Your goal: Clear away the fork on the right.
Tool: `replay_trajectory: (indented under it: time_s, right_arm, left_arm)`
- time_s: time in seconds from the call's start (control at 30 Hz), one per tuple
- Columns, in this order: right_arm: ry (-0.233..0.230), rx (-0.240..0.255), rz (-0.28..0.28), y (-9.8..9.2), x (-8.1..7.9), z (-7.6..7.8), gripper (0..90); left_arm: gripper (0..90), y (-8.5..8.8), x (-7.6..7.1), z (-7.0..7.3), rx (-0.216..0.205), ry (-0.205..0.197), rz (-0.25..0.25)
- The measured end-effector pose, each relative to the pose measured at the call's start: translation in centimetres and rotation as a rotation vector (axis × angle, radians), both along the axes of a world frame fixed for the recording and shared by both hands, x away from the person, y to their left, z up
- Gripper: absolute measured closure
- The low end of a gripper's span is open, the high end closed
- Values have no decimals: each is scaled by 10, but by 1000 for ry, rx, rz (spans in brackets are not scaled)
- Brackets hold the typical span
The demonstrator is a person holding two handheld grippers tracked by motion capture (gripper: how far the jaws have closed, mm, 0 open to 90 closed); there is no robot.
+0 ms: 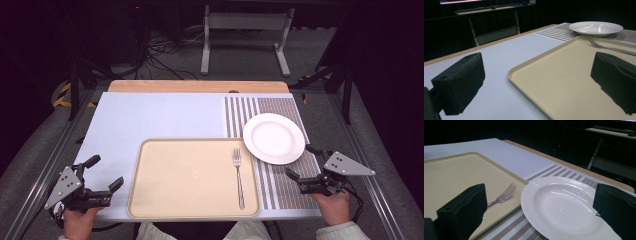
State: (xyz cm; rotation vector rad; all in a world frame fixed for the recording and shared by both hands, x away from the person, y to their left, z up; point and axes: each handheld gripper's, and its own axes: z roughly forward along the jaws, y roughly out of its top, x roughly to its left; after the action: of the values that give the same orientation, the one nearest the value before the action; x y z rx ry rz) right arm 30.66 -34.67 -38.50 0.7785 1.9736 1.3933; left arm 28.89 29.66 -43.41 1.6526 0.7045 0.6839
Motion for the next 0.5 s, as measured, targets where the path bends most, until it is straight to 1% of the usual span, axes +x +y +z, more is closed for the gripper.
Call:
replay_trajectory:
  time_s: [0.07,0.13,0.17,0.27,0.33,0.37,0.5]
  right_arm:
    - [-12,4,-17,-5,-1,-4,1]
    - [-17,24,-20,-10,-1,-9,2]
    - [-15,30,-19,-12,0,-13,2]
    - [-6,23,-15,-13,0,-18,2]
    - [-13,21,-13,-15,0,-22,2]
    - [-19,27,-13,-16,0,-23,2]
    - [-27,20,-40,-20,-1,-30,2]
  left_arm:
    - [1,0,0,0,5,0,-5]
    - [1,-1,0,0,7,-1,-12]
    - [1,-1,0,1,8,-3,-15]
    - [1,-2,0,1,11,-10,-21]
    - [1,-3,0,1,13,-10,-23]
    - [1,-3,0,1,14,-10,-24]
    - [1,-3,1,1,9,-10,-26]
